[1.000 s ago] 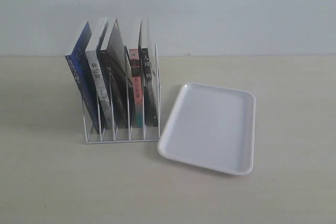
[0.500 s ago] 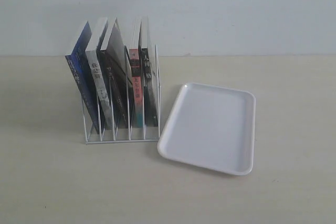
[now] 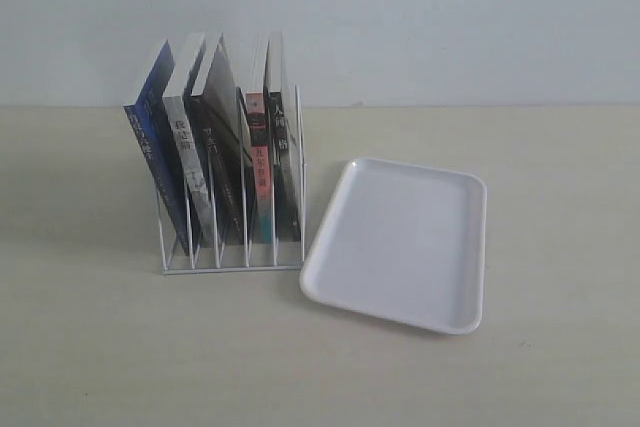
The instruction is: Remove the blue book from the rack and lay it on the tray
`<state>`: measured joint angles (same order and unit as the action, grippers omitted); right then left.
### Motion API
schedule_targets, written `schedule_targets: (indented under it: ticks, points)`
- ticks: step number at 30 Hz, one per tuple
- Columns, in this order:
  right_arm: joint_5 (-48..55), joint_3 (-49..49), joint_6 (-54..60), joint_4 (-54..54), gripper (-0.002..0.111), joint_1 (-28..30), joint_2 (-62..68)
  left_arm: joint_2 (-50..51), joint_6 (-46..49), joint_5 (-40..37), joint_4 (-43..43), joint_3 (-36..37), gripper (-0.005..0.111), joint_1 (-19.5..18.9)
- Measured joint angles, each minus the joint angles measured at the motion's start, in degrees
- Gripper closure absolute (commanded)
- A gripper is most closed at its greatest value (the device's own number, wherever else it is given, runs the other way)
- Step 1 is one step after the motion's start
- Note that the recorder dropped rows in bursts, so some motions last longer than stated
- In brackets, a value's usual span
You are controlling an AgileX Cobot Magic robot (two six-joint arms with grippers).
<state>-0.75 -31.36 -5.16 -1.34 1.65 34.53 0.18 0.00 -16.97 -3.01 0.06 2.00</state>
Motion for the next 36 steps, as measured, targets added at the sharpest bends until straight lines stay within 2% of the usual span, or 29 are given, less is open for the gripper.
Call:
schedule_targets:
  ticks: [11,15,21,23,28,33,36]
  points:
    - [-3.9,-0.3,-10.6,0.0,0.107,-1.3,4.4,0.0,0.0,0.0,0.0,0.0,0.103,0.0]
    - [-6.8,-0.3,-13.1,-0.4,0.107,-8.0,10.4,0.0,0.0,0.0,0.0,0.0,0.103,0.0]
    - [-12.0,-4.7,-13.4,-8.9,0.107,-24.4,22.8,0.0,0.0,0.0,0.0,0.0,0.103,0.0]
    - [-7.3,-10.2,-12.9,-11.2,0.107,-29.5,27.0,0.0,0.0,0.0,0.0,0.0,0.103,0.0]
    - [17.3,-30.3,-11.4,-13.5,0.109,-39.0,38.2,0.0,0.0,0.0,0.0,0.0,0.103,0.0]
    - [39.7,-50.9,-11.4,-15.6,0.109,-43.9,48.3,0.0,0.0,0.0,0.0,0.0,0.103,0.0]
    - [50.8,-61.8,-12.3,-15.8,0.109,-44.6,54.4,0.0,0.0,0.0,0.0,0.0,0.103,0.0]
